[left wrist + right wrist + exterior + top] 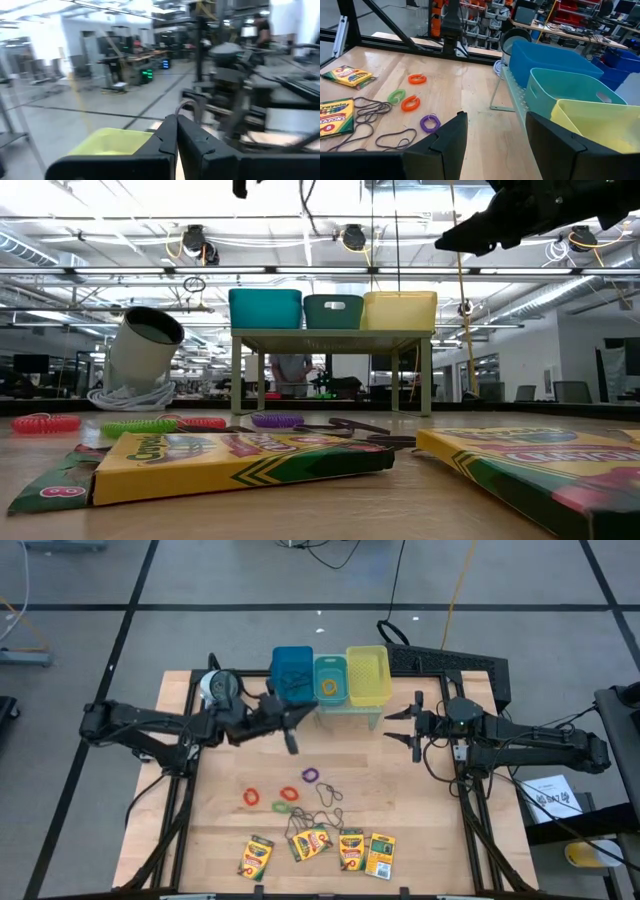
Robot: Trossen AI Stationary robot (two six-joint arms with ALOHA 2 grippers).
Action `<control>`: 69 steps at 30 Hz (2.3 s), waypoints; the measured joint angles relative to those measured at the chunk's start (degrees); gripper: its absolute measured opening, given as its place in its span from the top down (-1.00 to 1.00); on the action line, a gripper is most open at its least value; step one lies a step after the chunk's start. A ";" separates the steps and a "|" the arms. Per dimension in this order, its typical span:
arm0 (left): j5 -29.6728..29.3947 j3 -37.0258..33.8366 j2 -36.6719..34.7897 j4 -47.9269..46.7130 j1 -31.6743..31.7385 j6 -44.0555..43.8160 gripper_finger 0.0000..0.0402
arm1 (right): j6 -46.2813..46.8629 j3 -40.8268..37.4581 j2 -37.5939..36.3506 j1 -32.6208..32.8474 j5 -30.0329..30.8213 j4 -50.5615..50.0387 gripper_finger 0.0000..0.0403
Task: Pick & Place Office Desk Supplies
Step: Put the purple rubber band into the blue bin on the shelf
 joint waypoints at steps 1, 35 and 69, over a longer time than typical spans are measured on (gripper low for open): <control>-0.39 0.00 0.00 0.53 0.78 -0.13 0.93 | 0.00 0.00 0.00 0.00 0.02 0.00 0.04; -3.46 -0.02 0.00 -7.41 21.21 -6.43 0.94 | 1.78 -9.48 -11.83 -4.21 -4.97 4.80 0.04; -6.90 -0.07 6.62 -15.68 21.62 -10.66 0.80 | 5.57 -17.29 -13.44 -4.44 -4.79 20.57 0.04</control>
